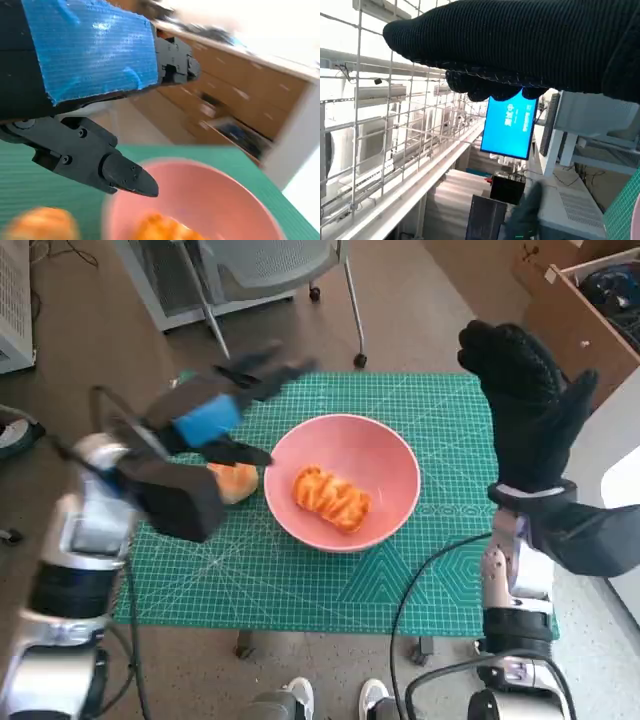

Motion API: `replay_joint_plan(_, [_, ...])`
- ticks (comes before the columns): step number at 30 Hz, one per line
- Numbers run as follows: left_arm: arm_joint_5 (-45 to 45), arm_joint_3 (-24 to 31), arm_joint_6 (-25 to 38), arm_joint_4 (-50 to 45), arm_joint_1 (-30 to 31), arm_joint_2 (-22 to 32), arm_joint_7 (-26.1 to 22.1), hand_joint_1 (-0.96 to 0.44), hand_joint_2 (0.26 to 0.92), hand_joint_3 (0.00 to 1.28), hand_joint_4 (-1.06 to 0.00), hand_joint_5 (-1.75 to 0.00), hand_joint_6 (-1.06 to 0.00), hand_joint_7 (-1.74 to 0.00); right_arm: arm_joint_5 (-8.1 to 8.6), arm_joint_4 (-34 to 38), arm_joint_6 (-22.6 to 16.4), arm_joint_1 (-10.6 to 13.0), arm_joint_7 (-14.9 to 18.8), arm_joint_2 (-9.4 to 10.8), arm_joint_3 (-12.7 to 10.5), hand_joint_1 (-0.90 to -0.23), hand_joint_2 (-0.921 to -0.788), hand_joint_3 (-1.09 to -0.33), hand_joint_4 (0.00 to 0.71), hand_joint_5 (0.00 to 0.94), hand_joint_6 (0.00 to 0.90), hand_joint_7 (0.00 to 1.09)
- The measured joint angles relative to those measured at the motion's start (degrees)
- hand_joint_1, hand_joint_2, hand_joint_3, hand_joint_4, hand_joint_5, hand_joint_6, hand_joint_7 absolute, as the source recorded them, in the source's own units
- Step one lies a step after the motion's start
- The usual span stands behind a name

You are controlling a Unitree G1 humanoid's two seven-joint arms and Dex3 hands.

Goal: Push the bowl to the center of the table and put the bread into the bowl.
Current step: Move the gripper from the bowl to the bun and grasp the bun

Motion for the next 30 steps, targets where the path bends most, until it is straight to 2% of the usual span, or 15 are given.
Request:
replay_joint_plan(11, [-0.9,0.9,7.8,-2.7,4.1,3.8,-5.7,-0.01,0.766,0.00,0.00,0.00,-0.08,-0.12,0.02,1.5,-0.2,-0.1,0.5,0.0,0.1,-0.519,-0.921,-0.574,0.349,0.001,0.214,0.46])
replay_joint_plan(17, [-0.7,0.2,10.9,-2.6,4.3,4.7,-8.0,-0.01,0.759,0.00,0.00,0.00,-0.07,-0.11,0.05,2.9,-0.6,-0.7,0.8,-0.2,0.1,-0.518,-0.921,-0.572,0.350,0.001,0.210,0.45])
replay_joint_plan(30, [2.7,-4.3,12.4,1.7,3.6,4.3,-8.1,-0.06,0.754,0.00,0.00,0.00,-0.09,-0.09,0.96,4.7,-1.0,-2.2,2.6,-0.5,-0.3,-0.520,-0.921,-0.568,0.351,0.001,0.211,0.45])
